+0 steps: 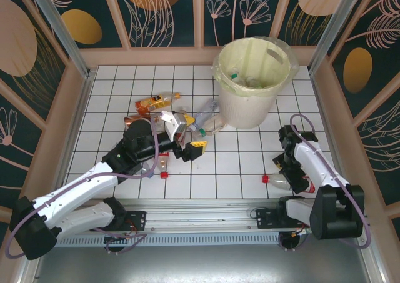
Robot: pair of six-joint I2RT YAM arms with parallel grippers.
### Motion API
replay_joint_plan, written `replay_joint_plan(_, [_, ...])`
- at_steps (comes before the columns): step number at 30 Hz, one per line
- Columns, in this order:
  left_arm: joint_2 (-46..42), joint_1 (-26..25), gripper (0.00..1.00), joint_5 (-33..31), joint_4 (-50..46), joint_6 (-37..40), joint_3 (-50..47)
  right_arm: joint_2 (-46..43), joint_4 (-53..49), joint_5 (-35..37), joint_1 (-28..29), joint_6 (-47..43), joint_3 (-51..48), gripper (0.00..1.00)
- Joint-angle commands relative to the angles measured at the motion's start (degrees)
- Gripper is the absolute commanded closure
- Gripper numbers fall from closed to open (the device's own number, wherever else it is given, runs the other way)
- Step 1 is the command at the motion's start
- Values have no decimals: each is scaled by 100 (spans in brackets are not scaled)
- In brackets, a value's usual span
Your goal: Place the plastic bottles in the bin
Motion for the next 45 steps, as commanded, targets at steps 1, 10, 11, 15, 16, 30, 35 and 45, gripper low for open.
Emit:
replay_joint_plan(1, [-72,-16,1,-9,234,49,-60,136,167,235,-58,64,42,2])
replay_joint_plan(10, [-103,-16,1,-18,228,22,-75,402,898,187,-119,-36,79,4])
replay_joint_plan(11, [-100,-16,1,-27,232,23,-75,410,1002,208,-115,-82,75,4])
replay_joint_plan(15, [-74,-16,2,-30,226,22,-73,555,1467,53,-103,-289,-14,7])
replay_joint_plan(16, [-72,-16,1,-34,231,14,-71,609,1597,1,-109,-364,-47,8])
replay_joint_plan(30, [173,-16,2,149,359,-55,-39,938,3995,-389,-112,-2386,-225,12])
replay_joint_plan(35, [251,-16,1,277,360,-170,2,1037,4536,-648,-153,-2982,-326,14])
replay_joint_plan(45, [436,-16,1,420,373,-481,65,706,5134,-648,-117,-3355,-769,27])
